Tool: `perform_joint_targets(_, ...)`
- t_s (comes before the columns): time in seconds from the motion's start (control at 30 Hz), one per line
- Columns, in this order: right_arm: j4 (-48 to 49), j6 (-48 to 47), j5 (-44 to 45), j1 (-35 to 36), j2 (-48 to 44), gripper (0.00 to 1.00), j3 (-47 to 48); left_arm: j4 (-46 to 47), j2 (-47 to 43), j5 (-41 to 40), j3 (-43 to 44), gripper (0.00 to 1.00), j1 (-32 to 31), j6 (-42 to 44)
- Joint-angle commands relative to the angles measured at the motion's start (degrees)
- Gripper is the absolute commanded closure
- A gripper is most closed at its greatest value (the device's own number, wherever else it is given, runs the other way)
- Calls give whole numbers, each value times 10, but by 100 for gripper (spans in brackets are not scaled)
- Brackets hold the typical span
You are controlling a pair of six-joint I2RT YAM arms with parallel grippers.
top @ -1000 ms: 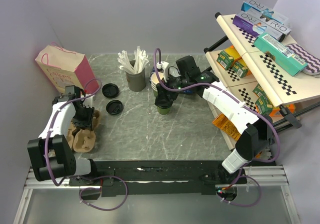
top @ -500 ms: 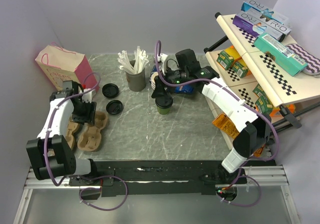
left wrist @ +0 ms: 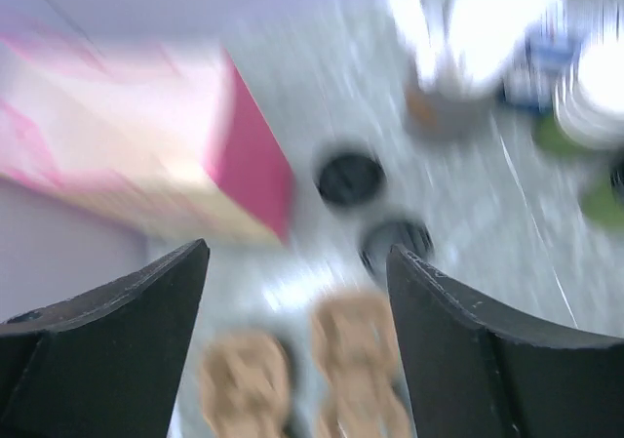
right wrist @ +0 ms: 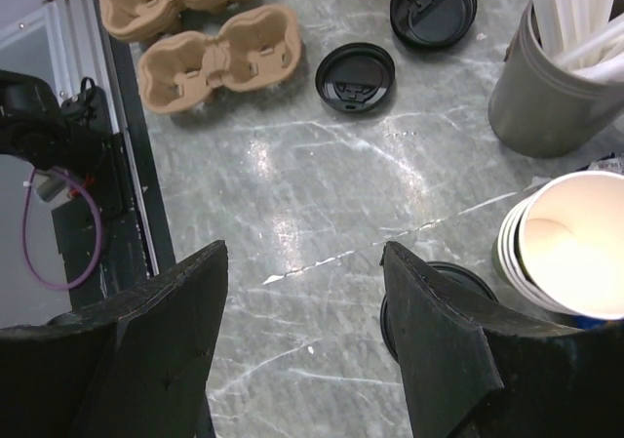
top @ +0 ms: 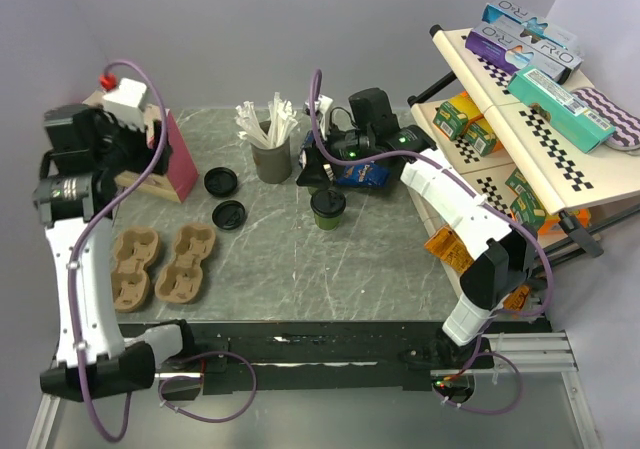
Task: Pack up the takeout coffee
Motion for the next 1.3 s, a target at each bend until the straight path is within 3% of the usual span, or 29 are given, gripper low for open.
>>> perform_joint_targets(0.0,25,16,-16,-1,-6,29,26,114,21,-24,57,20,0,19)
perform_joint_targets(0.2,35,12,-12,-1,-24,29,0,63,171,-31,233,23,30,68)
perform_joint_targets(0.27,36,9,-11,-1,-29,28,-3,36,239,-34,319,23,48,64)
perform_joint_targets(0.4,39,7,-7,-1,-36,28,-16,1,325,-55,410,19,74,13)
perform_joint_targets(0.77,32,-9,8,-2,-39,28,-26,87,364,-107,372,12,105,-191)
perform_joint_targets(1.27,22,-8,13,-5,-20,28,-15,92,423,-85,396,18,131,-262)
